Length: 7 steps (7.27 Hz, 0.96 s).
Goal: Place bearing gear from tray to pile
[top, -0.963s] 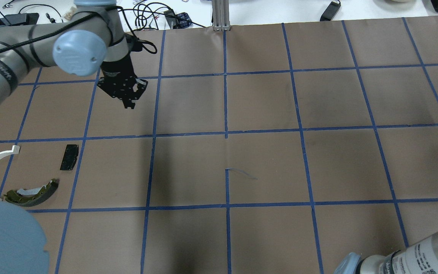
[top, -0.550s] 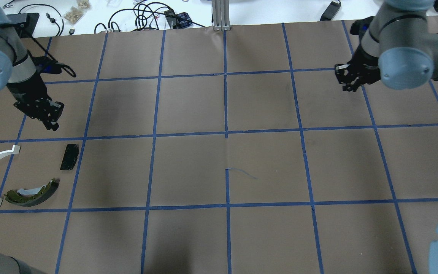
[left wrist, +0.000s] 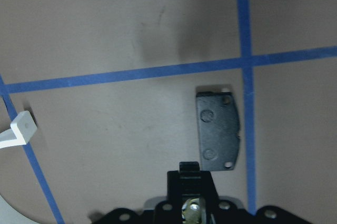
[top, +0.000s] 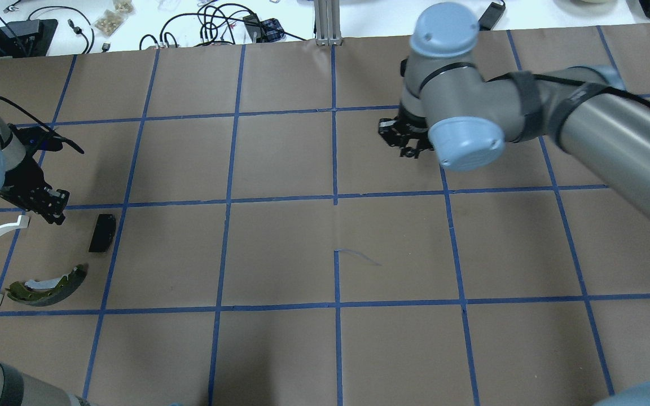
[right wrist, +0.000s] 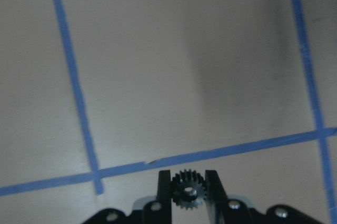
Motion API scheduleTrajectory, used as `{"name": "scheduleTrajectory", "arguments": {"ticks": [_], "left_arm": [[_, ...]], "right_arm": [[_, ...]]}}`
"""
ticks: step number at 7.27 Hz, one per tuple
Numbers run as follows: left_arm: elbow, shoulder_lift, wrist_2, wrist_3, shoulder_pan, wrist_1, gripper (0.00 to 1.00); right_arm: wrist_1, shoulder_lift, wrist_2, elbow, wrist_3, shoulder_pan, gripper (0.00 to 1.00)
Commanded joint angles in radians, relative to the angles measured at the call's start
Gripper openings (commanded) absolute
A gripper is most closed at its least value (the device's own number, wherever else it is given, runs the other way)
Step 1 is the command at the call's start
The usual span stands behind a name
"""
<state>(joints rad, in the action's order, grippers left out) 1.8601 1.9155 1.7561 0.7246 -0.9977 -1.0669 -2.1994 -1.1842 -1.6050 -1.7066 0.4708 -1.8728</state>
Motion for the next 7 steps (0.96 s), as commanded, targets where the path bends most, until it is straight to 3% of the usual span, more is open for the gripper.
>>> {"name": "scheduleTrajectory", "arguments": {"ticks": [1,2,4,5,6,7], "left_arm": [[0.027,0.010,-0.004,0.030,0.019,0.024,0.00],[0.027,0.017,-0.004,0.029,0.019,0.024,0.00],[0.030,0.037,-0.006,0.027,0.019,0.050,0.00],[0.030,0.045,-0.007,0.029,0.019,0.053,0.05],[0.028,0.051,-0.007,0.027,0.019,0.053,0.16],[0.028,0.053,-0.007,0.023,0.019,0.053,0.43]], "right_arm": [[-0.107,0.104,-0.001,0.005,0.162,-0.168,0.13],[-0.103,0.121,0.000,-0.002,0.245,-0.192,0.20],[-0.102,0.115,-0.013,0.008,0.218,-0.189,0.93],[-0.088,0.091,-0.016,0.005,0.103,-0.166,1.00],[-0.060,0.054,-0.016,0.012,0.015,-0.099,1.00],[0.045,-0.018,-0.012,0.018,-0.164,0.014,1.00]]}}
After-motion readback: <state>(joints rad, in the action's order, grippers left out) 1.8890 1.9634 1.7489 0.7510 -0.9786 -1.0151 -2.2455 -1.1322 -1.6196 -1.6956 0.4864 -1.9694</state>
